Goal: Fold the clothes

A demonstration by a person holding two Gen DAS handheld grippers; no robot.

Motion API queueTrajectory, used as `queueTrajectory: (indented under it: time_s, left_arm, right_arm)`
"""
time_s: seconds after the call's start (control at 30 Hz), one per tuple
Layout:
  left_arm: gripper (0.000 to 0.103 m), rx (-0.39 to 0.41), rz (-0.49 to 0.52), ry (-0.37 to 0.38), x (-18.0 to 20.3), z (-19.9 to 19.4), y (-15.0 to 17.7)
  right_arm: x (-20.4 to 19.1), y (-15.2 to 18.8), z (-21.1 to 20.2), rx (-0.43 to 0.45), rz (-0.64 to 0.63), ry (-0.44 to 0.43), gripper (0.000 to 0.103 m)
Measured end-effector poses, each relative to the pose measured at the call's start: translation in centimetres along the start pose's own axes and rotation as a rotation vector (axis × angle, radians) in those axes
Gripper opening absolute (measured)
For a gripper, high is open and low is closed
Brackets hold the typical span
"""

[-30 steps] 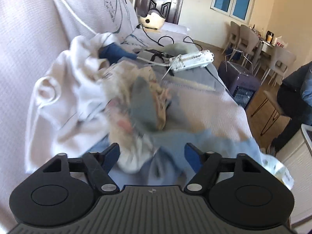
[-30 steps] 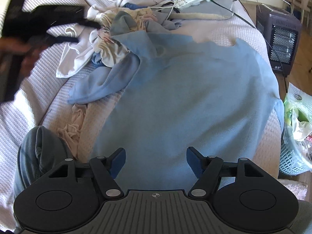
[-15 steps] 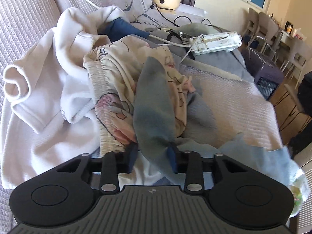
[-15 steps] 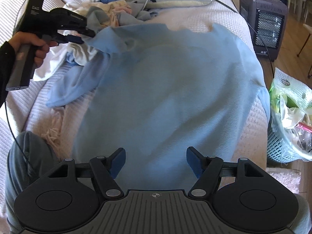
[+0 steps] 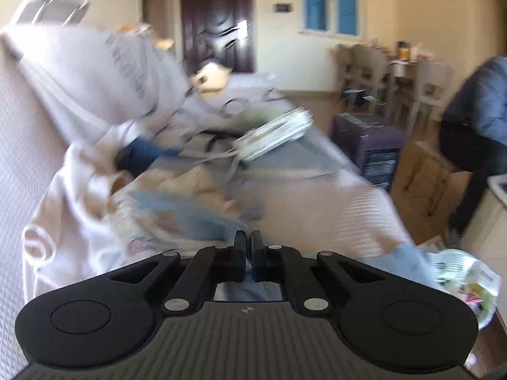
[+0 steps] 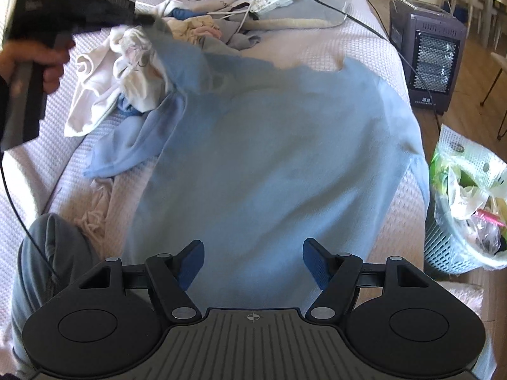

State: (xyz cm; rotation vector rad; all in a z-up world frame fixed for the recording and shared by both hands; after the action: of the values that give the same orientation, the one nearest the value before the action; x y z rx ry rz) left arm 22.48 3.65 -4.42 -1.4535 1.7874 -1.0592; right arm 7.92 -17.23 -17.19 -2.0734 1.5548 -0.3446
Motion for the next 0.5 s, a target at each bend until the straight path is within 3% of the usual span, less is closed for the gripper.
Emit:
queueTrajectory:
  time_s: [0.1, 0.2, 0.33, 0.5]
  left_arm:
    - [0.003, -0.020, 0.087, 0.099, 4.3, -0.7, 1.0]
    - [0.003, -0.098, 0.153, 0.160, 7.5, 0.3, 4.0]
    - [0.006, -0.237, 0.199, 0.206, 9.7, 1.0, 9.3]
    - [0.023, -0.286, 0.220, 0.181, 9.1, -0.6, 12.7]
  right_arm:
    - [0.0, 0.6, -0.4, -0.003, 0.017, -0.002, 0.071]
    - [0.3, 1.0, -1.1, 0.007, 0.037, 0.001, 0.071]
    - [1.0, 1.6, -2.2, 0.022, 0.056, 0.024, 0.071]
    - [2.1, 2.4, -3.0, 0.023, 0.083, 0.050, 0.071]
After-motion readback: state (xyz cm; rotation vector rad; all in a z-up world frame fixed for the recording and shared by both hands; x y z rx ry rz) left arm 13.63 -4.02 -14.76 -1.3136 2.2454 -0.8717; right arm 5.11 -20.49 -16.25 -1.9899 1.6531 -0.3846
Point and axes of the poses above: each gripper's, at about its wrist camera, not at the fingertips, and z roughly the way its jaws point, x to its right, y to its underside, the point moved 7 cm from there along z, roughly the way its jaws point, and after that the axes turned 9 degrees about y, right-handed, at the moved point
